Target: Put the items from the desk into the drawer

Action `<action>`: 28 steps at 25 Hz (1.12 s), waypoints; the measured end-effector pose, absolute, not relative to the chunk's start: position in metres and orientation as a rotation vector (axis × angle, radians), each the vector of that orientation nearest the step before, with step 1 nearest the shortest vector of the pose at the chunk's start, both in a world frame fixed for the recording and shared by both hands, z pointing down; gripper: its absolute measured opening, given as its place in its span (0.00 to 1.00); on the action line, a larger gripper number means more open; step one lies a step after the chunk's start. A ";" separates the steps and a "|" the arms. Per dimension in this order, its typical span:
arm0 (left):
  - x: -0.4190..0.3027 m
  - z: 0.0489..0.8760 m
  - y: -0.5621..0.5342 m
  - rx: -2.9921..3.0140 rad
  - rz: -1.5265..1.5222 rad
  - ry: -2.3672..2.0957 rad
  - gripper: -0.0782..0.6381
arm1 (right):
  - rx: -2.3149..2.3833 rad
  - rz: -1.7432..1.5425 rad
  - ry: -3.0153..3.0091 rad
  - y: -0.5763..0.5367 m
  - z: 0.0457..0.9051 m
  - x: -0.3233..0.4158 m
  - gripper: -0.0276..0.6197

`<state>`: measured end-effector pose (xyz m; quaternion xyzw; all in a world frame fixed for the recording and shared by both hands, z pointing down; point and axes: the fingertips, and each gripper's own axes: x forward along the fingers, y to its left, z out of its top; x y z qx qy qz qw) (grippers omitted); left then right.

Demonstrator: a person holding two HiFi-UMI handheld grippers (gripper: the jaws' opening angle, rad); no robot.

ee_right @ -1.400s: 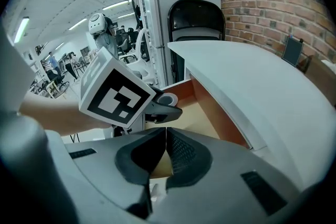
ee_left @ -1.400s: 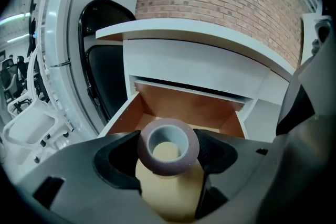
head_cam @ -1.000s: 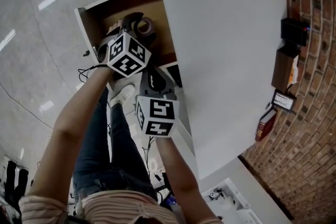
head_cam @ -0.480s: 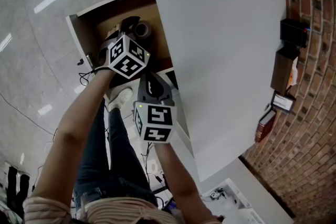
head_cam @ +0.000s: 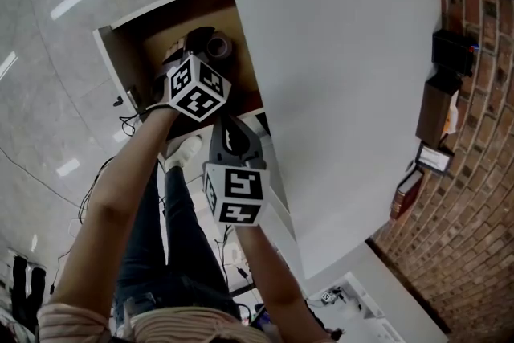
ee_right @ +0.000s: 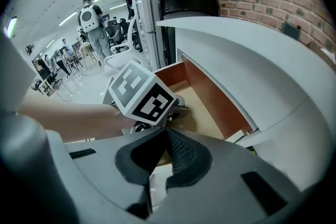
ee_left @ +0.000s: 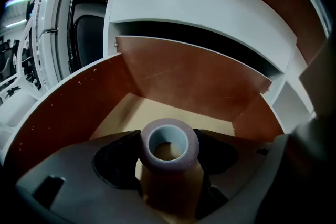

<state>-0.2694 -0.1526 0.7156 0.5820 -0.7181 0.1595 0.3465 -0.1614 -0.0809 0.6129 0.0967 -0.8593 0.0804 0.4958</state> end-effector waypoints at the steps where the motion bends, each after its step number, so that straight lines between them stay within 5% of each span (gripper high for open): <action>1: -0.269 0.717 -0.154 1.509 0.414 -1.861 0.55 | 0.236 0.195 -2.079 -0.081 0.614 -0.161 0.07; 28: -0.261 0.739 -0.155 1.534 0.497 -1.828 0.55 | 0.248 0.192 -2.057 -0.087 0.625 -0.159 0.07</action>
